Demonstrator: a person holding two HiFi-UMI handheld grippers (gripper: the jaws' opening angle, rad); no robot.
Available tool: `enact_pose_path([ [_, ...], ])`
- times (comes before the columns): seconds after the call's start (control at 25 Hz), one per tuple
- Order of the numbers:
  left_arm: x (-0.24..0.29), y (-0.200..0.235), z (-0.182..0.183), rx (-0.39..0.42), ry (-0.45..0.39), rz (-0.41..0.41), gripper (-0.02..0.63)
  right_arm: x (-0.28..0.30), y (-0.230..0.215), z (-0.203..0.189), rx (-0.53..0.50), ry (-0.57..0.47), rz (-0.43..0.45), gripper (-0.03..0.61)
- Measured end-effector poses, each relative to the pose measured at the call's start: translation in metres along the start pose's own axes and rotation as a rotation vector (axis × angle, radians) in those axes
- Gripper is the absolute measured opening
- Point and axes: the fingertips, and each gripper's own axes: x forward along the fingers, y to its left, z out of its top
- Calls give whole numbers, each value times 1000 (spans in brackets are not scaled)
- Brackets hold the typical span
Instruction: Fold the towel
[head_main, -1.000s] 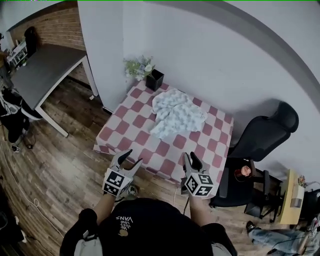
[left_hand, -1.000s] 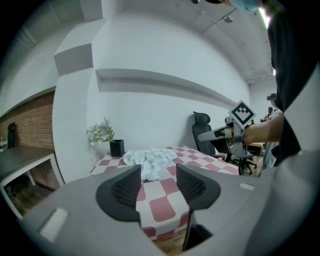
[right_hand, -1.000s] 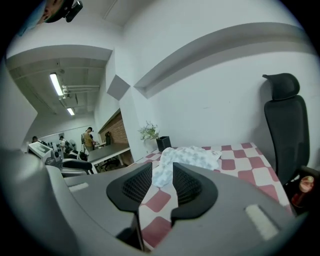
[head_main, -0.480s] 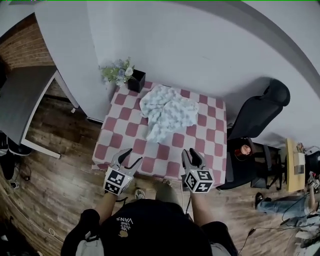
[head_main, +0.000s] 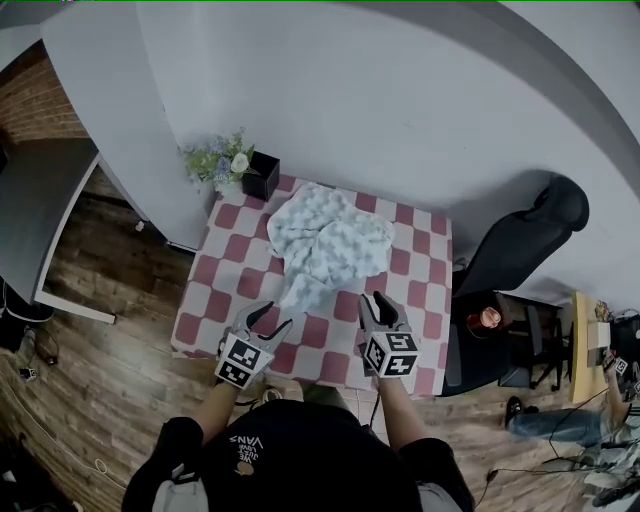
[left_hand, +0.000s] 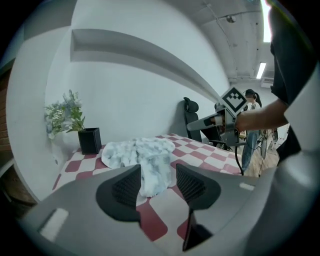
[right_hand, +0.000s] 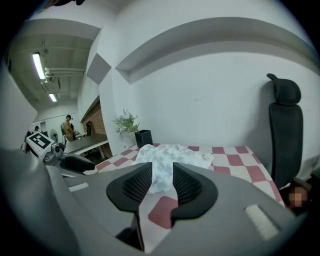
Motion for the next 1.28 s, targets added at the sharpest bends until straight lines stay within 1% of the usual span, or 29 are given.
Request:
enact_pose_path([
  [0.16,29,8,-1,-16,37,12,196,38,-13,13,-42,29,47,118],
  [0.32,54,15,-5,-21,76,18,196,75,-23,24,-109,51,80,118],
  [0.48,73,19,-7,-25,109,18,196,111,-28,33,-196,76,99,118],
  [0.56,80,19,-9,-29,122,13,196,128,-29,36,-245,93,111,137],
  [0.76,93,18,-16,-38,153,8,196,171,-23,33,-354,144,150,181],
  [0.96,102,23,-27,-67,194,20,222,207,-22,23,-452,203,180,215],
  [1.04,104,24,-32,-74,216,21,222,219,-20,19,-474,228,196,219],
  [1.2,107,24,-37,-79,228,13,221,233,-16,12,-501,275,228,218],
  [1.28,106,24,-38,-81,235,6,219,234,-15,10,-507,285,240,195],
])
